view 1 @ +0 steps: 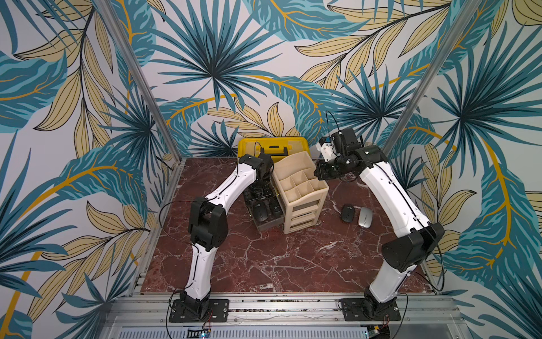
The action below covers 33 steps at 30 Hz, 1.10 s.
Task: Take the mice out of the drawer
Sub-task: Pick up the mouse from the drawer.
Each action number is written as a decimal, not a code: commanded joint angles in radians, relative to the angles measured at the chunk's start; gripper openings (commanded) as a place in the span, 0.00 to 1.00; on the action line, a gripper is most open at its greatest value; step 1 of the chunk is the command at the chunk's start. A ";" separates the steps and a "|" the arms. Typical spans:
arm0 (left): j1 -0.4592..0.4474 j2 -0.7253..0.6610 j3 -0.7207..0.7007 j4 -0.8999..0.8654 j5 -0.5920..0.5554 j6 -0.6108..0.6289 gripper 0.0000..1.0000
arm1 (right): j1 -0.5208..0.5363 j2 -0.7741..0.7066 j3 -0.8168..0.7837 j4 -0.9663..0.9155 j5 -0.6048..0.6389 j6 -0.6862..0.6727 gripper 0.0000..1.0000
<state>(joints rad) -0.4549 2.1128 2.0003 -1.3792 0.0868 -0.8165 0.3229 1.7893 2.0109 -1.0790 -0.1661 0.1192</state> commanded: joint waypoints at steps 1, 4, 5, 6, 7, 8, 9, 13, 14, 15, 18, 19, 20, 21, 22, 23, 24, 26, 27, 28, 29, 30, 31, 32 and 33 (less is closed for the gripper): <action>0.024 -0.029 -0.108 0.030 -0.043 -0.070 0.74 | -0.011 0.011 -0.041 -0.037 0.083 0.001 0.00; 0.030 -0.036 -0.112 0.032 -0.068 -0.079 0.72 | -0.011 0.007 -0.047 -0.032 0.092 0.002 0.00; 0.031 -0.027 -0.106 0.025 -0.071 -0.074 0.72 | -0.012 0.007 -0.049 -0.029 0.091 0.003 0.00; 0.033 -0.015 -0.099 0.017 -0.069 -0.067 0.69 | -0.011 0.005 -0.050 -0.027 0.091 0.005 0.00; 0.032 -0.001 -0.089 0.004 -0.071 -0.063 0.68 | -0.010 0.005 -0.050 -0.026 0.088 0.005 0.00; 0.033 0.009 -0.084 -0.003 -0.074 -0.062 0.68 | -0.011 0.004 -0.049 -0.025 0.086 0.006 0.00; 0.032 0.012 -0.088 0.002 -0.072 -0.059 0.68 | -0.011 0.004 -0.050 -0.024 0.083 0.006 0.00; 0.032 0.011 -0.106 0.022 -0.067 -0.060 0.67 | -0.011 0.007 -0.051 -0.022 0.086 0.002 0.00; 0.033 0.014 -0.106 0.020 -0.064 -0.056 0.67 | -0.012 0.008 -0.050 -0.023 0.085 0.003 0.00; 0.033 0.020 -0.104 0.017 -0.062 -0.054 0.67 | -0.012 0.009 -0.048 -0.022 0.084 0.002 0.00; 0.032 0.027 -0.116 0.021 -0.059 -0.054 0.67 | -0.011 0.013 -0.040 -0.021 0.080 0.003 0.00; 0.033 0.026 -0.124 0.030 -0.062 -0.056 0.67 | -0.011 0.013 -0.040 -0.021 0.080 0.004 0.00; 0.033 0.022 -0.140 0.045 -0.065 -0.060 0.67 | -0.011 0.013 -0.039 -0.019 0.079 0.004 0.00; 0.032 0.018 -0.154 0.060 -0.059 -0.064 0.67 | -0.010 0.014 -0.037 -0.021 0.077 0.004 0.00; 0.032 0.015 -0.170 0.077 -0.056 -0.069 0.68 | -0.011 0.015 -0.037 -0.019 0.077 0.004 0.00; 0.032 0.013 -0.182 0.094 -0.053 -0.071 0.70 | -0.011 0.015 -0.037 -0.021 0.077 0.004 0.00; 0.032 0.011 -0.188 0.104 -0.049 -0.077 0.73 | -0.010 0.016 -0.037 -0.020 0.076 0.004 0.00; 0.033 0.012 -0.199 0.122 -0.044 -0.084 0.73 | -0.011 0.016 -0.037 -0.021 0.076 0.005 0.00; 0.032 0.009 -0.204 0.129 -0.043 -0.089 0.74 | -0.012 0.016 -0.036 -0.021 0.078 0.004 0.00; 0.032 0.004 -0.214 0.151 -0.037 -0.090 0.74 | -0.011 0.016 -0.037 -0.022 0.078 0.003 0.00; 0.033 -0.003 -0.227 0.169 -0.030 -0.096 0.74 | -0.012 0.018 -0.037 -0.022 0.079 0.003 0.00; 0.032 -0.008 -0.238 0.183 -0.027 -0.102 0.73 | -0.010 0.017 -0.036 -0.023 0.080 0.002 0.00; 0.032 -0.013 -0.245 0.194 -0.024 -0.106 0.71 | -0.011 0.018 -0.036 -0.023 0.080 0.003 0.00; 0.033 -0.017 -0.251 0.202 -0.022 -0.108 0.70 | -0.010 0.017 -0.035 -0.022 0.081 0.003 0.00; 0.032 -0.018 -0.252 0.202 -0.021 -0.109 0.69 | -0.011 0.018 -0.034 -0.025 0.081 0.002 0.00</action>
<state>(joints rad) -0.4438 2.0613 1.8164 -1.1542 0.0887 -0.8921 0.3313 1.7855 1.9980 -1.0668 -0.1772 0.1230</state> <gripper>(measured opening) 0.694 0.090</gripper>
